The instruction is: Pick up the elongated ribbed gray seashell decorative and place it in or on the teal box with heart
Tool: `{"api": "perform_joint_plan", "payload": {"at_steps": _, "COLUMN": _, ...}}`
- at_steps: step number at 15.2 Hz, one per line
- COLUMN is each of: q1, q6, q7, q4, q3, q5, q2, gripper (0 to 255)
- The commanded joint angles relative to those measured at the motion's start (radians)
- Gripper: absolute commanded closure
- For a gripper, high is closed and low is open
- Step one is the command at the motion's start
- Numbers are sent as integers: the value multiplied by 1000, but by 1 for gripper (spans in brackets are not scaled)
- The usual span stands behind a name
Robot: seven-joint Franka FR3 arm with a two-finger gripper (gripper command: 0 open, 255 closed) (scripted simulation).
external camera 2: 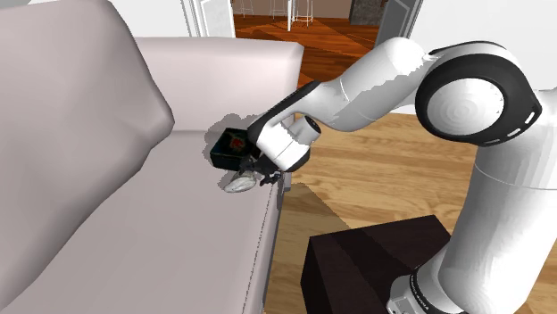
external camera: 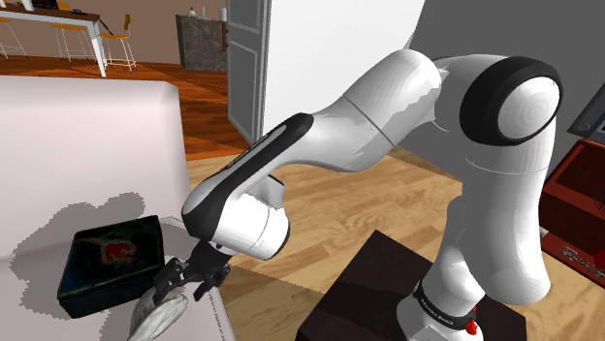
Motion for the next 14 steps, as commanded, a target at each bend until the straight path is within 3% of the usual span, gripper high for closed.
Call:
{"api": "perform_joint_plan", "payload": {"at_steps": 1, "q1": 1, "q6": 2, "q7": -1, "q4": 3, "q3": 1, "q5": 1, "q2": 3, "gripper": 0}}
{"api": "perform_joint_plan", "payload": {"at_steps": 5, "q1": 1, "q6": 2, "q7": -1, "q4": 3, "q3": 1, "q5": 1, "q2": 3, "gripper": 0}}
{"api": "perform_joint_plan", "payload": {"at_steps": 6, "q1": 1, "q6": 2, "q7": -1, "q4": 3, "q3": 1, "q5": 1, "q2": 3, "gripper": 255}}
{"api": "perform_joint_plan", "payload": {"at_steps": 14, "q1": 3, "q6": 4, "q7": 1, "q4": 11, "q3": 0, "q5": -2, "q2": 11, "gripper": 255}}
